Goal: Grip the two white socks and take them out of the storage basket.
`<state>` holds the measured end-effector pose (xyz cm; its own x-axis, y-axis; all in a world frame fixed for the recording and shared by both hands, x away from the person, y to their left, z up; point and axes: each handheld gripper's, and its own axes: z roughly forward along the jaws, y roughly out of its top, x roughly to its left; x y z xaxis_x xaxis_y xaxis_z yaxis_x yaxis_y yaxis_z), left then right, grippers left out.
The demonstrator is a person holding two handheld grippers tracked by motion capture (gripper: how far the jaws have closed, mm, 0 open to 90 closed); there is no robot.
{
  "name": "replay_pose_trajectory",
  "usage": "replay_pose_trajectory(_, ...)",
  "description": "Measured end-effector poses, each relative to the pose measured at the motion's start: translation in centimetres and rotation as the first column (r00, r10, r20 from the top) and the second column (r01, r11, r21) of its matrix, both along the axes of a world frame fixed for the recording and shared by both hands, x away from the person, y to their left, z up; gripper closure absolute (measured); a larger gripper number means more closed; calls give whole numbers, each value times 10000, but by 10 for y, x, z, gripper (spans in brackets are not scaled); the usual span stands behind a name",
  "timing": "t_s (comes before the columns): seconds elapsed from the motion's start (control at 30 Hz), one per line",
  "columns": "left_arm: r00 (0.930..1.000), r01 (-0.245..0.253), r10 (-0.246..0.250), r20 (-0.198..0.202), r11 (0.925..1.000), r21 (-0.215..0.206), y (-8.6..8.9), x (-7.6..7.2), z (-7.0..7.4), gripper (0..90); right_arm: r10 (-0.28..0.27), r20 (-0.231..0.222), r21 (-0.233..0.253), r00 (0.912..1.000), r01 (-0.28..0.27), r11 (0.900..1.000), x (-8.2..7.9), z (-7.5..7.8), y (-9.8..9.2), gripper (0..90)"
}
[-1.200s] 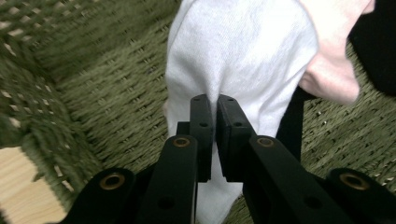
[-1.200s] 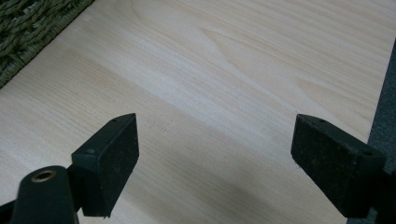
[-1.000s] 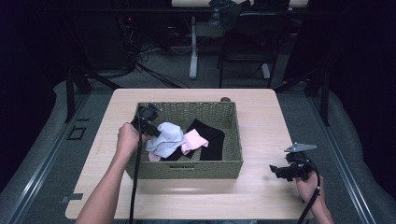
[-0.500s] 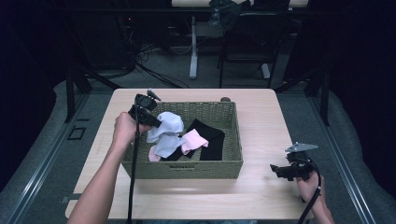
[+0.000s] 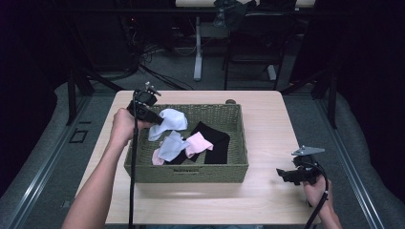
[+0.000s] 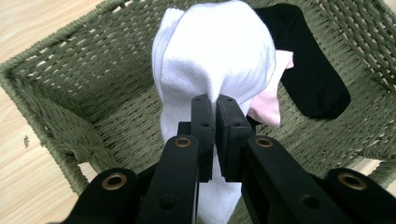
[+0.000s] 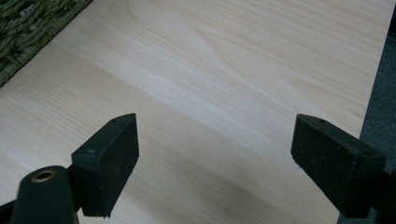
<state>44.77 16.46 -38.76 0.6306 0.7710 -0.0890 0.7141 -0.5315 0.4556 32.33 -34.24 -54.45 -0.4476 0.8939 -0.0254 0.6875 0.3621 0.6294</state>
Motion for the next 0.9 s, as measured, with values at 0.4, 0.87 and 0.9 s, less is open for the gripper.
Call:
replay_pose_trajectory(0.4, 9992, -303, 306, 259, 9995, -129, 16, -5, 21, 867, 42, 39, 17, 10000, -42, 10000, 0, 0, 1, 147)
replay_pose_trajectory(0.87, 9928, -997, 1007, 647, 9948, -189, 51, -15, 44, 867, 92, -15, -12, 10000, -92, 10000, 0, -1, 2, 147)
replay_pose_trajectory(0.9, 9919, -1060, 1071, 684, 9942, -194, 55, -16, 45, 867, 118, -30, -28, 9999, -118, 9999, 0, -1, 2, 147)
